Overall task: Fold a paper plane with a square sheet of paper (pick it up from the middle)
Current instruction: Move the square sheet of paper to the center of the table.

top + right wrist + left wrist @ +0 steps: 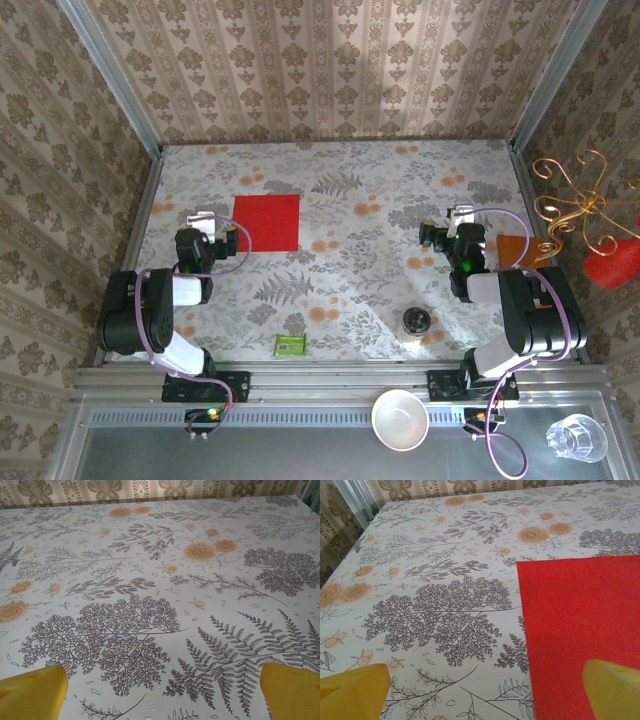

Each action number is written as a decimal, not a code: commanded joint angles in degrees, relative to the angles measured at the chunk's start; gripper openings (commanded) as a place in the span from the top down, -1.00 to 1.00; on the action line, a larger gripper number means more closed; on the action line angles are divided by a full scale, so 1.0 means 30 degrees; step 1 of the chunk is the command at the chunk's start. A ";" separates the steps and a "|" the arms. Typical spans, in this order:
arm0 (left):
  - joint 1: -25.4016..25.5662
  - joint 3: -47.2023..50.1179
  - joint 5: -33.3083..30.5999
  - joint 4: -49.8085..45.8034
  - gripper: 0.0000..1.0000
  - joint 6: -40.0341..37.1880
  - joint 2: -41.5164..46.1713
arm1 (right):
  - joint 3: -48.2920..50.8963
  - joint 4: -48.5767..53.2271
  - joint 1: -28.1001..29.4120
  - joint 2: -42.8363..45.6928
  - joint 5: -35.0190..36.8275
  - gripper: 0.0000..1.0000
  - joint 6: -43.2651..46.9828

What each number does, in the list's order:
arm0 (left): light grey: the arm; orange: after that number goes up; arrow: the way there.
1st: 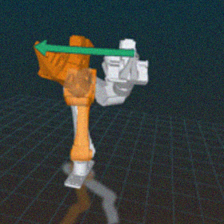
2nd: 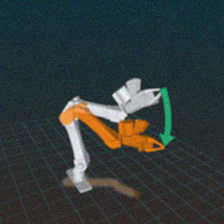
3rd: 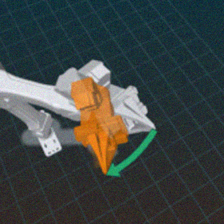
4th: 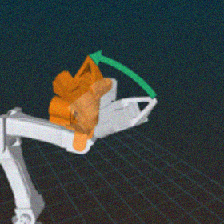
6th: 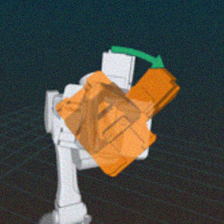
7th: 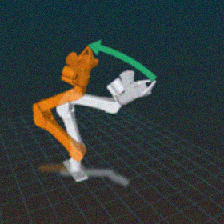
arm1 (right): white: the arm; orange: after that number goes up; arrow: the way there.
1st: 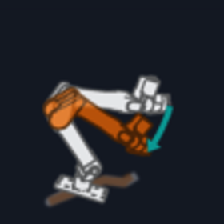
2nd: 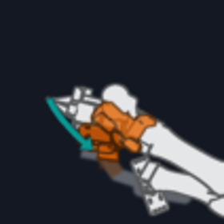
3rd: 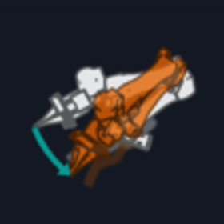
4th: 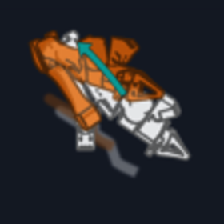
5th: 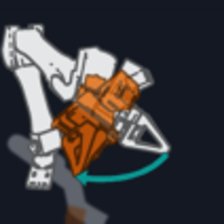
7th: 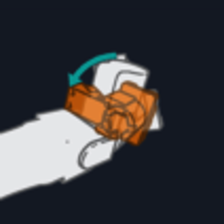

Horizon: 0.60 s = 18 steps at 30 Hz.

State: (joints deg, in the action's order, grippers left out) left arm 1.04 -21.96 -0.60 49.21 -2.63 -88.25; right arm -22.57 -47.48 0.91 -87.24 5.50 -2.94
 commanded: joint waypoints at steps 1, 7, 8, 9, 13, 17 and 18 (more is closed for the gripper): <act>-0.0024 -0.0567 -0.0768 -0.0714 -1.00 0.0087 0.0988 | -0.0534 0.0875 0.0005 0.0918 -0.0155 -1.00 0.0156; 0.0054 -0.2293 -0.1675 -0.6154 -1.00 0.0557 0.4053 | -0.1552 0.5432 0.0071 0.3779 0.0186 -1.00 -0.0454; 0.0060 -0.2643 -0.1830 -0.7029 -1.00 0.1091 0.4494 | -0.1883 0.6390 0.0129 0.4105 0.0332 -1.00 -0.0698; 0.0064 -0.3066 -0.1731 -0.8111 -1.00 0.1719 0.4998 | -0.2320 0.7448 0.0215 0.4470 0.0472 -1.00 -0.1108; 0.0211 -0.4605 -0.1045 -1.1578 -1.00 0.4831 0.6242 | -0.3781 1.0517 0.0867 0.5343 0.0739 -1.00 -0.2601; 0.0239 -0.7182 0.0524 -1.5782 -1.00 0.7825 0.5692 | -0.6439 1.4536 0.1777 0.5020 0.0950 -1.00 -0.4927; 0.0224 -0.7776 0.0966 -1.6546 -1.00 0.8627 0.5237 | -0.7193 1.5668 0.2061 0.4690 0.0921 -1.00 -0.5497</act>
State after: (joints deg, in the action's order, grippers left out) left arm 1.23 -41.17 -1.80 12.08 13.54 -70.54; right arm -39.51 -13.15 5.58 -72.27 6.68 -12.64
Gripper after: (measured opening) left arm 0.999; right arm 0.999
